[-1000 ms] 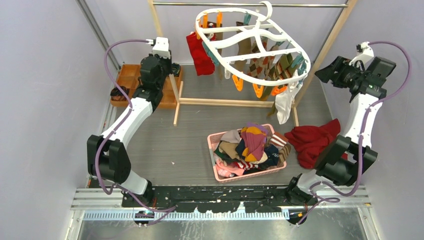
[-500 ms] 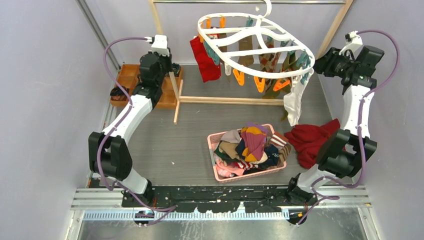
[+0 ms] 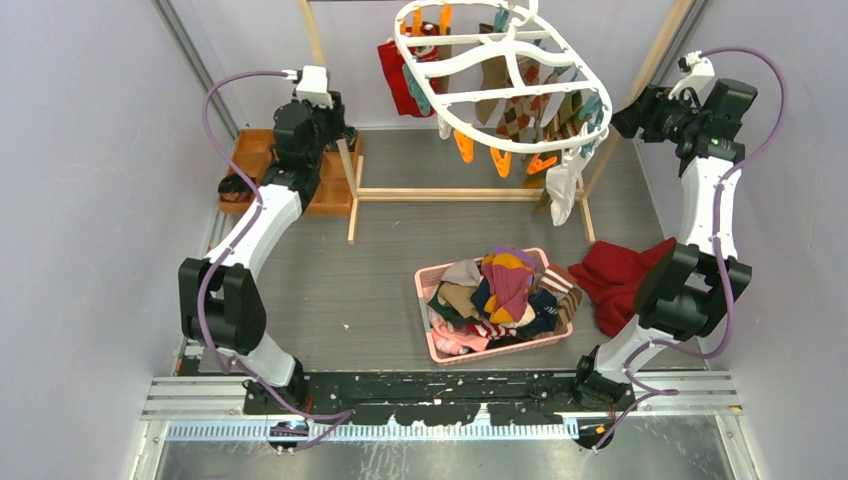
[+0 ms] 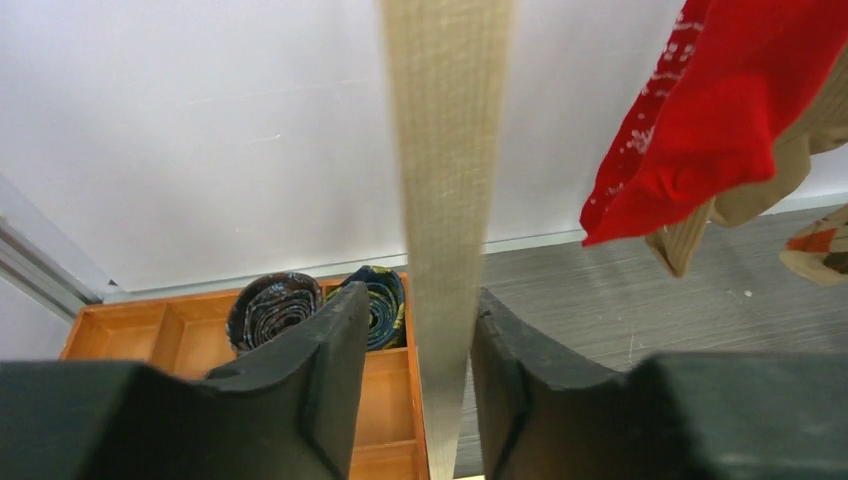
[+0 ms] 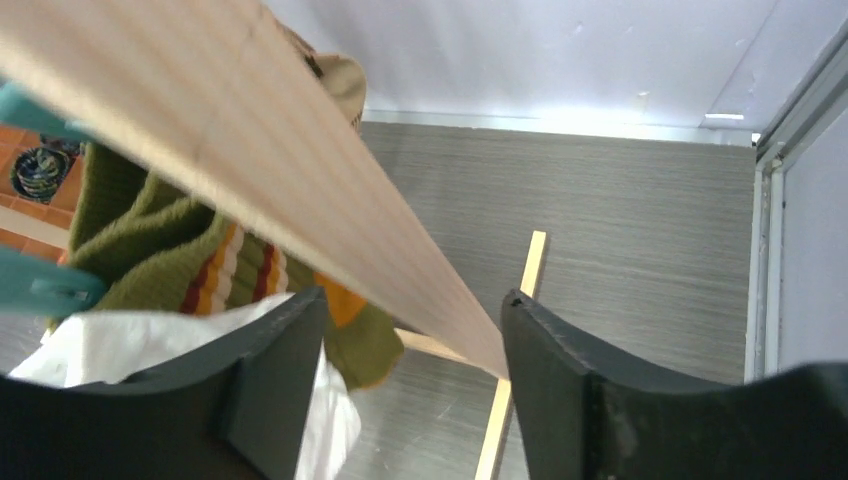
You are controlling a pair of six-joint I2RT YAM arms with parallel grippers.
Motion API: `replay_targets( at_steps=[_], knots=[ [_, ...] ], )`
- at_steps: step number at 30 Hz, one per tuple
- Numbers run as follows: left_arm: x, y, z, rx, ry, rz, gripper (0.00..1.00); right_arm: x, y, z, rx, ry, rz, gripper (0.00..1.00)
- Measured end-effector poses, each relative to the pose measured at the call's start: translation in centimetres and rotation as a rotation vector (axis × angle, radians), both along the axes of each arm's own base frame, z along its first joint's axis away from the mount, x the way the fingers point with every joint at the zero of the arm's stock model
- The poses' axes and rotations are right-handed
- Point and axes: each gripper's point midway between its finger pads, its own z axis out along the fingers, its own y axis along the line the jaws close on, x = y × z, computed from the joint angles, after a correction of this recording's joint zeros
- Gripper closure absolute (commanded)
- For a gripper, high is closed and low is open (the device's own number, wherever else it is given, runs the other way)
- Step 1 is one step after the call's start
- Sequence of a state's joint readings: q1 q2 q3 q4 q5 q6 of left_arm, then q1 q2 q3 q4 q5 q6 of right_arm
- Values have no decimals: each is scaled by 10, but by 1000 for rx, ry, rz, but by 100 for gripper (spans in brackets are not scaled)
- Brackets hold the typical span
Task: Clip the socks to the hanger
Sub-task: Pick up the sock from the bin.
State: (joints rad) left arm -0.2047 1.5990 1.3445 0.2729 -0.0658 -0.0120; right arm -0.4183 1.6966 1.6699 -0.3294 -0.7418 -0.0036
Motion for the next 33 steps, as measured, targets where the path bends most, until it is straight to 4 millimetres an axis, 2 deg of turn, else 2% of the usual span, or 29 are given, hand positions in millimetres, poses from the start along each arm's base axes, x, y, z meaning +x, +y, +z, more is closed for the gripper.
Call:
replay_targets(
  at_steps=[3,6,9,11,13,14,15,17,19,20,22,23,24,25,26,33],
  knots=[
    [-4,3,-2,-14,6,-9,31,-15,-5,-4,-17,19,-2,19],
    [-19,1,3,-48,8,-44,23,-49,-16,-5,-21,49,-25,12],
    [-37,-3,18,-89,-4,-82,16,-86,-29,4,-51,61,-56,3],
    [-56,-7,33,-126,-15,-116,10,-111,-34,11,-87,71,-71,0],
    [-77,-10,44,-166,-14,-149,9,-133,-30,13,-120,86,-66,0],
    [-89,-12,48,-191,-8,-170,8,-145,-23,12,-136,99,-51,0],
    [-104,-16,53,-224,0,-198,2,-157,-15,10,-146,112,-33,0],
    [-128,-24,65,-302,6,-259,0,-177,0,2,-148,140,-8,0],
    [-152,-34,80,-419,21,-325,1,-194,14,-9,-132,171,8,0],
    [-164,-39,88,-482,30,-355,9,-201,19,-16,-121,186,11,0],
    [-183,-48,102,-596,51,-404,22,-210,26,-26,-101,210,14,0],
    [-193,-53,110,-658,64,-430,23,-214,30,-32,-84,227,16,0],
    [-200,-57,116,-708,74,-451,22,-216,31,-34,-73,237,17,0],
    [-211,-65,131,-798,97,-497,11,-217,32,-37,-61,246,15,0],
    [-212,-66,134,-817,101,-504,2,-217,33,-39,-51,253,15,0],
    [-234,-78,188,-1253,178,-637,0,-215,35,-47,25,300,13,0]
  ],
)
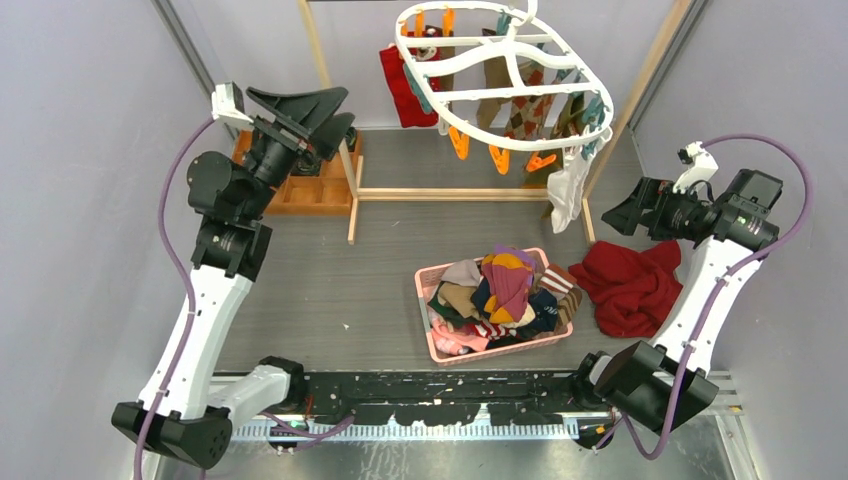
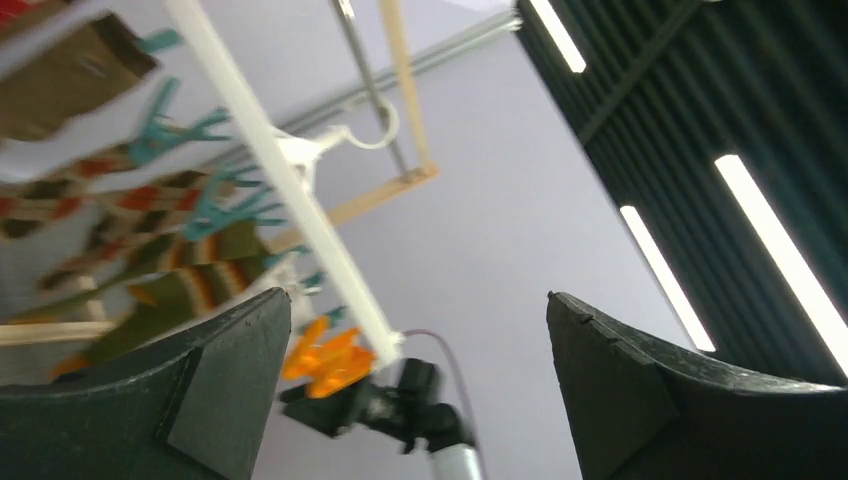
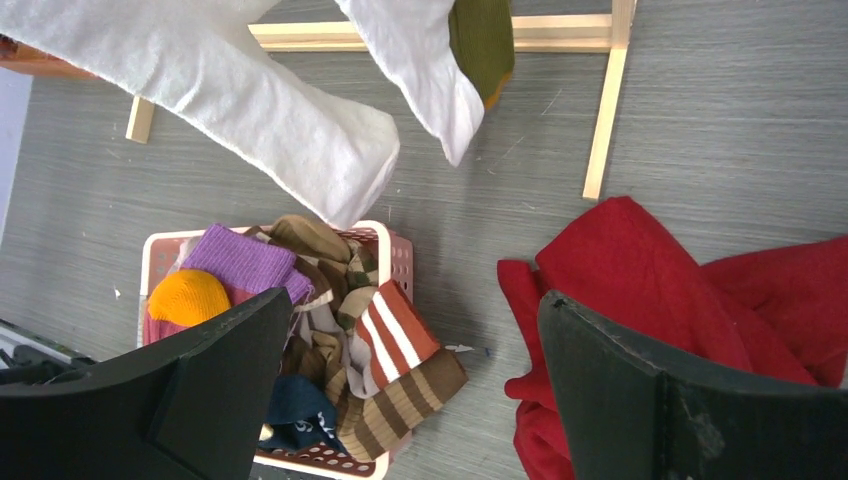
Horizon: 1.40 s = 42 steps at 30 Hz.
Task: Clip the socks to the hanger
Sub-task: Pick up the sock from the bin.
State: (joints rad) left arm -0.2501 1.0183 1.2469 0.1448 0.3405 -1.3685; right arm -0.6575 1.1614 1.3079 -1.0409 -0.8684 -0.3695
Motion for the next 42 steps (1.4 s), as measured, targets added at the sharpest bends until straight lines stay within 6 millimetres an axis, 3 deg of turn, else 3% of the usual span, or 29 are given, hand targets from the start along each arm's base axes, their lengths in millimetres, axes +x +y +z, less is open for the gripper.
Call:
replay_targets(
  at_steps=[7,12,20,34,38,42],
  knots=[
    [-24,-21,59,-173,-11,-153,0,-5,5,-14,51,47,-14,0],
    [-44,-22,70,-215,-3,-205,0,-10,10,-24,81,68,-33,0],
    [-58,-20,71,-271,6,-264,0,-14,13,-16,67,33,-45,0],
    [-61,-25,74,-278,-3,-305,0,-16,13,-18,67,44,-49,0],
    [-56,-29,62,-230,9,-291,0,-20,16,-17,58,53,-36,0],
    [-48,-32,24,-152,40,-252,0,-29,20,-5,13,43,1,0]
  ],
)
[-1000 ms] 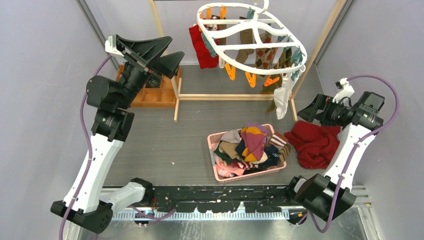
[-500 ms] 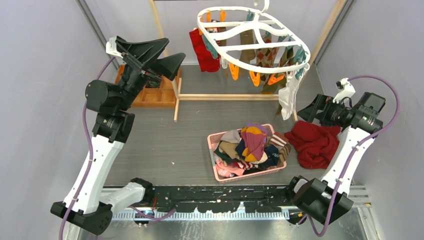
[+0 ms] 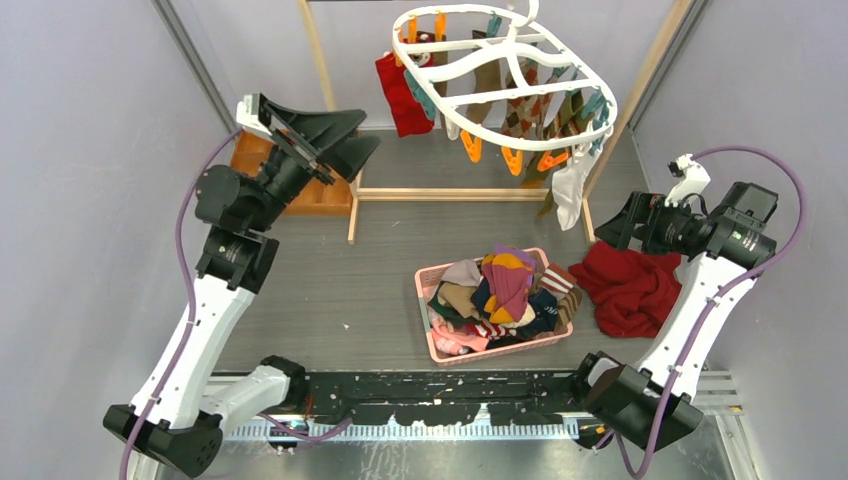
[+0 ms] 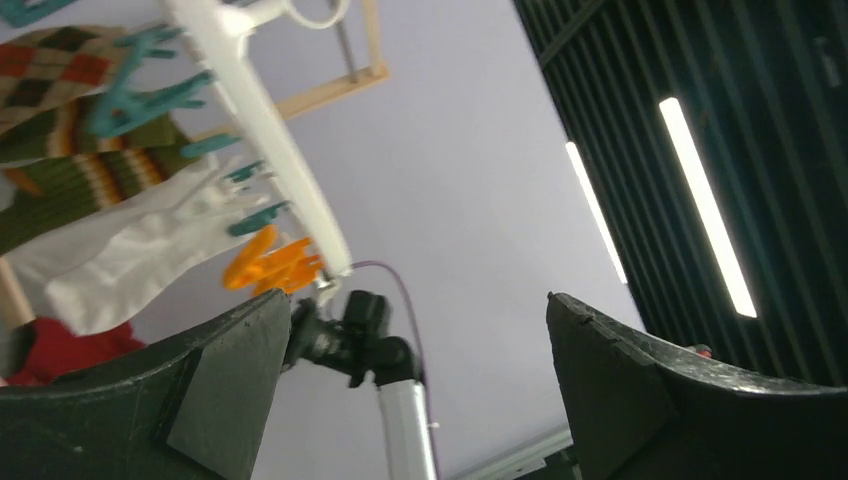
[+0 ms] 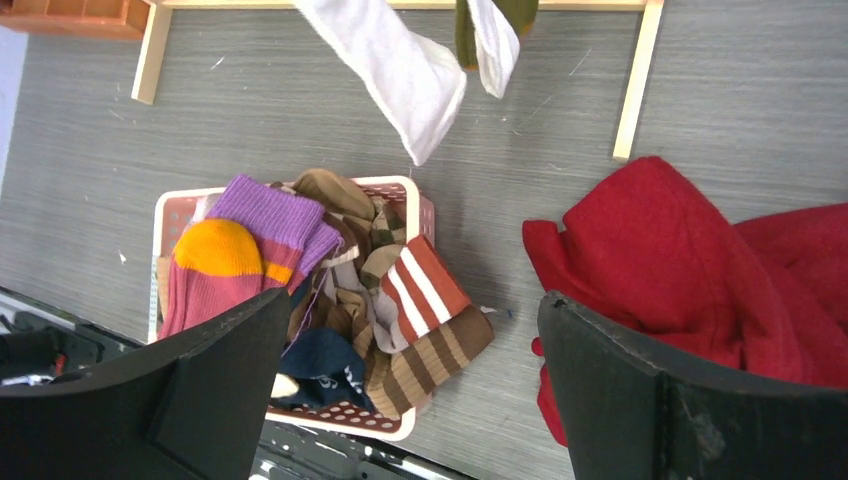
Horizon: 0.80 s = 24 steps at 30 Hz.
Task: Clip the socks to the hanger
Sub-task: Pick up the sock from the bin.
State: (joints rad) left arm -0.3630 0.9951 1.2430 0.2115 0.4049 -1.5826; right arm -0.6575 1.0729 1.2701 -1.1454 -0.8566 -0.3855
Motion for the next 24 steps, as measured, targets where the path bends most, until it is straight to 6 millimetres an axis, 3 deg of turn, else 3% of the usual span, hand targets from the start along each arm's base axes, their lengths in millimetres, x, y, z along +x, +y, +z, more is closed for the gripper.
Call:
replay_targets(
  at_steps=[5,10,14,19,24],
  knots=[
    [13,-5,-61,166,20,53,0,-21,11,16,-108,-40,97,0],
    [9,-3,-108,335,0,87,2,-46,31,8,-174,-51,273,0],
    [-8,-1,-135,469,-30,76,6,-51,50,-3,-204,-81,443,0],
    [-40,-4,-165,594,-92,35,16,-73,81,-27,-185,-66,610,3],
    [-79,-35,-210,726,-171,-90,23,-83,94,-30,-131,-48,640,3]
  ],
)
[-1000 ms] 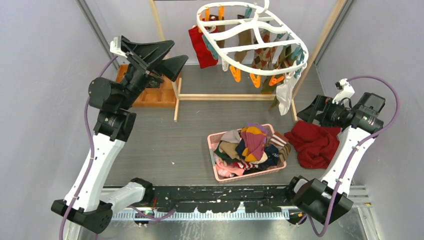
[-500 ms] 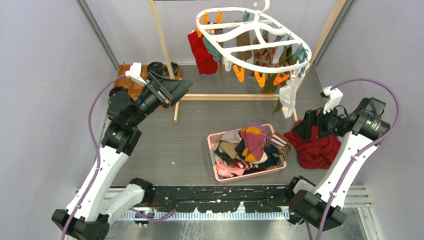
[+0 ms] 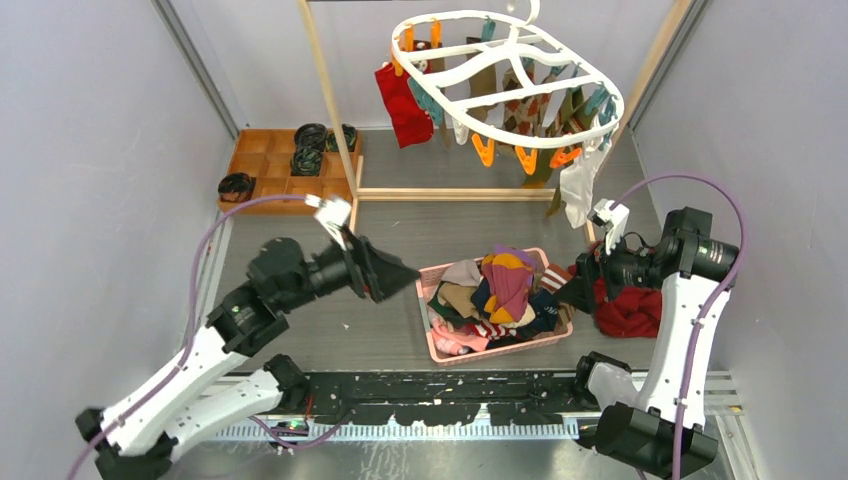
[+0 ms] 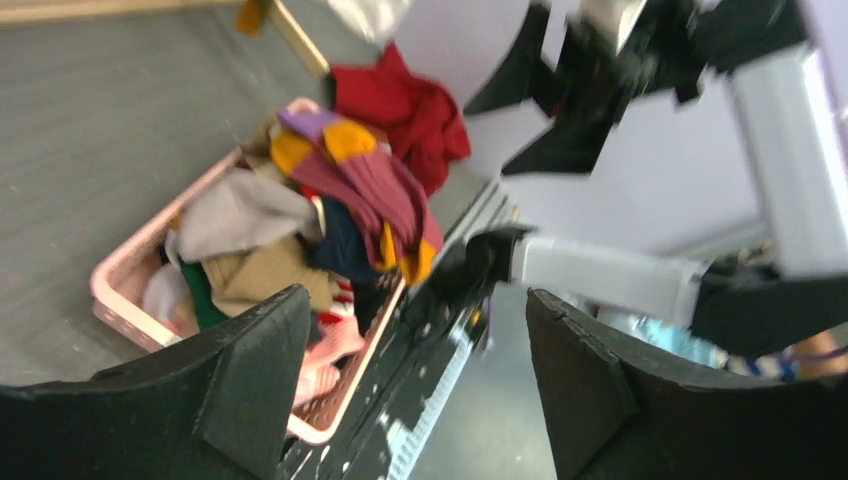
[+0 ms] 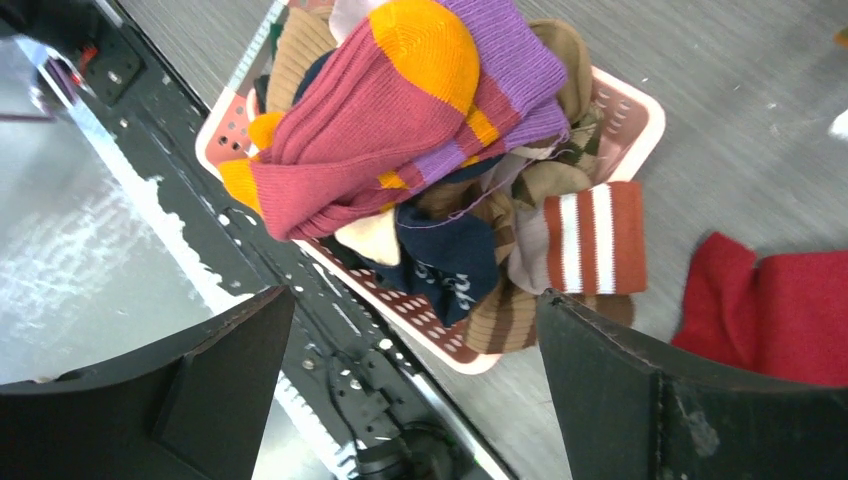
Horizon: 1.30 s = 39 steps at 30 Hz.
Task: Clip the socks to the hanger
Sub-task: Pick up the sock from the bin.
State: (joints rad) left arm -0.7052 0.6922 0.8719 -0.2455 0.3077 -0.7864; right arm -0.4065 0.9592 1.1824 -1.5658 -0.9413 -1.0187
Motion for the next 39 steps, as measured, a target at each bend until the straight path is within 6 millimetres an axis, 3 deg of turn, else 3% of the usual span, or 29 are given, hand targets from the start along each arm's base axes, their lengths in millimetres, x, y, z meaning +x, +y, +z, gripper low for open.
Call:
replay_targets(
  at_steps=[6,7,8,12,15,19,23,27,34,37,39],
  knots=[
    [-42,-65,-66,250,-134,-176,24,0,4,0,79,97,-132,4],
    [-36,-67,-67,276,-180,-150,24,2,4,-1,91,112,-155,4],
    [-51,-85,-84,332,-203,-208,25,5,3,-2,101,126,-178,4],
    [-63,-120,-113,500,-350,-256,37,16,-3,-7,120,161,-253,4],
    [-52,-146,-111,593,-416,-228,43,24,-8,-9,119,168,-302,4],
    [-30,-176,-82,630,-451,-145,44,31,-12,-9,120,164,-338,3],
    [-19,-188,-71,661,-458,-103,45,35,-14,-9,126,162,-359,3],
    [-16,-197,-81,717,-456,-112,47,38,-15,-8,127,156,-368,3],
    [-15,-212,-116,825,-423,-146,52,42,-17,-10,127,163,-371,3],
    [-15,-213,-125,866,-406,-157,64,43,-17,-11,127,163,-372,3],
    [-15,-214,-128,880,-397,-160,77,42,-17,-11,128,165,-372,3]
  ],
)
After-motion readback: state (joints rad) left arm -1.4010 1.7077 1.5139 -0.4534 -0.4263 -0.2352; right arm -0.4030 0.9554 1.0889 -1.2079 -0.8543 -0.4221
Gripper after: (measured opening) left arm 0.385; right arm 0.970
